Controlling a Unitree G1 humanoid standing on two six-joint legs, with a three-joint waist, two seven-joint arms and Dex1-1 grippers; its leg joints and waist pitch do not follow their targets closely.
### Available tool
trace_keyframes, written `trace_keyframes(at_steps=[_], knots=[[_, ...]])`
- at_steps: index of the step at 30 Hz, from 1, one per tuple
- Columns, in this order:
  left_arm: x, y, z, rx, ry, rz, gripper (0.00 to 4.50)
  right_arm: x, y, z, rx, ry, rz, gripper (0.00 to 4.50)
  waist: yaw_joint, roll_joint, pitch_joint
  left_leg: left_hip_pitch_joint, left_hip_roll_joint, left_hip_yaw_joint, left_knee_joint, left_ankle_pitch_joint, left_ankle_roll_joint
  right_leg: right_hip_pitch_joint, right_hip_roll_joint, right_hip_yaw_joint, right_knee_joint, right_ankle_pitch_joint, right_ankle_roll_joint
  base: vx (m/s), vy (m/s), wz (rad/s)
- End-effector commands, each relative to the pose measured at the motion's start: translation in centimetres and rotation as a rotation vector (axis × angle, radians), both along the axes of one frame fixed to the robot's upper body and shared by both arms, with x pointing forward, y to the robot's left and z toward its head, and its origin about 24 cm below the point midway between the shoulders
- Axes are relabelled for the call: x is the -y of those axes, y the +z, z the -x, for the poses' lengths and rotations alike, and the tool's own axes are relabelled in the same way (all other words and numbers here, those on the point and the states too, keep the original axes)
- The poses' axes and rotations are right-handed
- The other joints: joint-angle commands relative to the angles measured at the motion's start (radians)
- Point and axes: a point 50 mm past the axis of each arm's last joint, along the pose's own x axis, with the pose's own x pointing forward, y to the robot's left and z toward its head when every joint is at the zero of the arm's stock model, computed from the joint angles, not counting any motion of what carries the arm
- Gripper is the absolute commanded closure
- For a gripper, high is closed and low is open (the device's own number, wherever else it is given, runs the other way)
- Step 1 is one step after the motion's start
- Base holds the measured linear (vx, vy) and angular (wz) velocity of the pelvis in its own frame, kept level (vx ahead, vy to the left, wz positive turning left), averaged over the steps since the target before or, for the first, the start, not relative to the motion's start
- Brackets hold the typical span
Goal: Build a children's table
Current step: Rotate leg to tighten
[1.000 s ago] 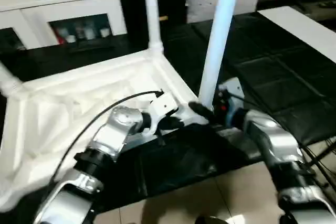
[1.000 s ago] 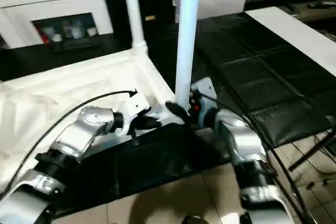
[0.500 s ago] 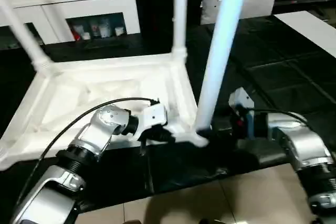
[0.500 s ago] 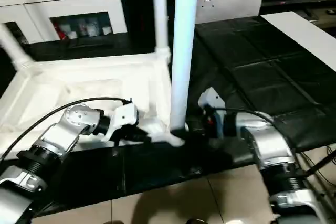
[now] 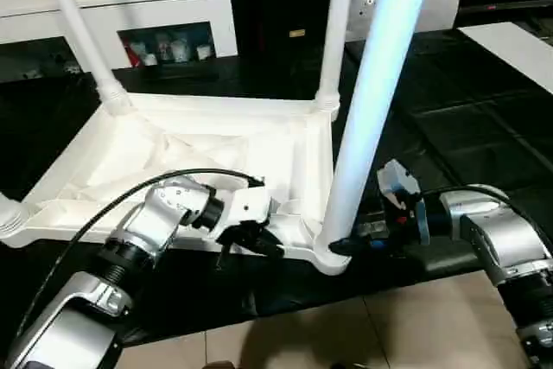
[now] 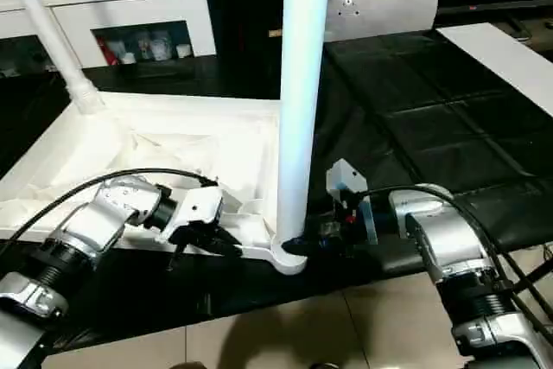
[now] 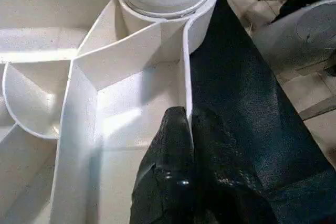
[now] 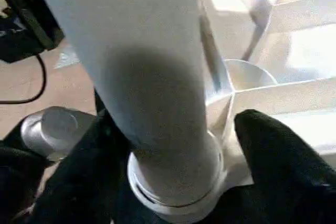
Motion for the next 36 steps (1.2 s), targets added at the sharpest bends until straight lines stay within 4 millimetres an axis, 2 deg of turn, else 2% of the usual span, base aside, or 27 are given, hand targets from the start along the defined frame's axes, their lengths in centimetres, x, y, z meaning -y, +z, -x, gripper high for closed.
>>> trace_keyframes(at_steps=[1,3,11,18,19,21,22,23,24,26,28,29,31,32,34,36], knots=[[1.0,1.2,0.2,0.035,-0.108,0.011,4.5,0.0,0.4,0.1,0.002,0.016,-0.007,1.43,-0.006,-0.015,-0.072,-0.001,0.054,-0.006,-0.078,-0.083,0.094,0.072,-0.055,0.064,-0.066,-0.353,-0.125,0.0,0.0,0.0],[1.1,1.2,0.2,0.034,-0.111,0.012,4.5,-0.1,0.4,0.2,-0.004,0.026,-0.011,1.56,-0.005,-0.017,-0.072,-0.003,0.054,-0.006,-0.078,-0.08,0.095,0.073,-0.055,0.063,-0.065,-0.35,-0.125,0.0,0.0,0.0],[1.0,1.1,0.3,0.024,-0.111,0.016,4.5,-0.6,0.2,0.4,-0.018,0.039,-0.031,2.32,-0.006,-0.015,-0.07,-0.002,0.052,-0.005,-0.079,-0.089,0.089,0.072,-0.055,0.062,-0.071,-0.378,-0.113,0.0,0.0,0.0],[1.8,1.5,0.4,-0.026,-0.044,0.107,4.5,-0.9,0.1,0.4,-0.044,-0.006,-0.06,2.53,-0.007,-0.014,-0.07,-0.002,0.051,-0.006,-0.08,-0.093,0.082,0.072,-0.054,0.061,-0.072,-0.389,-0.108,0.0,0.0,0.0],[2.2,1.6,0.1,-0.025,0.023,0.137,4.5,-1.3,-0.1,-0.2,-0.03,-0.098,-0.053,2.53,-0.009,-0.011,-0.07,-0.003,0.05,-0.006,-0.08,-0.094,0.078,0.073,-0.053,0.061,-0.073,-0.391,-0.105,0.0,0.0,0.0],[2.7,1.6,-0.3,-0.016,0.095,0.161,4.5,-1.7,-0.3,-0.8,-0.012,-0.19,-0.031,2.54,-0.015,-0.013,-0.066,-0.001,0.047,-0.005,-0.081,-0.111,0.06,0.072,-0.052,0.058,-0.08,-0.428,-0.092,0.0,0.0,0.0],[3.5,1.6,-0.7,-0.013,0.198,0.198,4.5,-2.5,-0.8,-1.6,0.005,-0.309,-0.004,2.54,-0.024,-0.015,-0.062,0.0,0.043,-0.004,-0.081,-0.123,0.044,0.07,-0.05,0.055,-0.085,-0.467,-0.077,0.0,0.0,0.0],[3.7,1.6,-0.8,-0.015,0.228,0.208,4.5,-2.8,-0.9,-1.8,0.006,-0.343,0.001,2.54,-0.037,-0.017,-0.058,0.003,0.036,-0.005,-0.08,-0.145,0.025,0.069,-0.048,0.046,-0.096,-0.525,-0.055,0.0,0.0,0.0],[3.9,1.6,-0.8,-0.015,0.248,0.215,4.5,-3.0,-0.9,-2.0,0.005,-0.37,0.004,2.55,-0.044,-0.019,-0.06,0.001,0.031,-0.006,-0.077,-0.148,0.021,0.073,-0.049,0.042,-0.099,-0.545,-0.04,0.0,0.0,0.0],[4.6,1.7,-1.0,-0.01,0.312,0.234,4.5,-3.7,-1.4,-2.6,-0.007,-0.464,0.024,2.55,-0.073,-0.02,-0.059,-0.006,0.028,-0.009,-0.077,-0.162,0.03,0.075,-0.047,0.039,-0.104,-0.573,-0.009,0.0,0.0,0.0],[5.3,1.8,-1.2,-0.003,0.371,0.249,4.5,-4.2,-1.8,-3.2,-0.024,-0.553,0.051,2.55,-0.087,-0.018,-0.061,-0.007,0.026,-0.011,-0.075,-0.163,0.032,0.073,-0.047,0.036,-0.106,-0.565,-0.013,0.0,0.0,0.0],[5.9,1.9,-1.4,0.003,0.415,0.259,4.5,-4.5,-2.1,-3.7,-0.038,-0.622,0.052,2.55,-0.108,-0.016,-0.062,-0.01,0.024,-0.012,-0.073,-0.172,0.041,0.074,-0.046,0.032,-0.11,-0.561,-0.014,0.0,0.0,0.0],[6.2,1.9,-1.5,0.007,0.434,0.263,4.5,-4.7,-2.2,-4.0,-0.04,-0.656,0.05,2.55,-0.12,-0.013,-0.064,-0.007,0.022,-0.013,-0.069,-0.179,0.049,0.073,-0.048,0.028,-0.114,-0.567,-0.012,0.0,0.0,0.0],[6.5,2.0,-1.5,0.017,0.45,0.267,4.5,-5.0,-2.2,-4.4,0.0,-0.686,0.047,2.55,-0.13,-0.013,-0.065,-0.013,0.025,-0.016,-0.071,-0.172,0.057,0.075,-0.049,0.028,-0.111,-0.541,-0.023,0.0,0.0,0.0],[6.7,2.0,-1.6,0.025,0.463,0.266,4.5,-5.2,-2.1,-4.5,0.022,-0.694,0.026,1.86,-0.137,-0.01,-0.068,-0.016,0.031,-0.019,-0.072,-0.158,0.069,0.076,-0.05,0.03,-0.105,-0.492,-0.039,0.0,0.0,0.0],[6.6,2.1,-1.7,0.038,0.472,0.257,4.5,-5.4,-1.9,-4.6,0.036,-0.7,0.005,1.83,-0.141,-0.006,-0.071,-0.02,0.036,-0.024,-0.074,-0.129,0.084,0.082,-0.052,0.033,-0.095,-0.423,-0.066,0.0,0.0,0.0]])
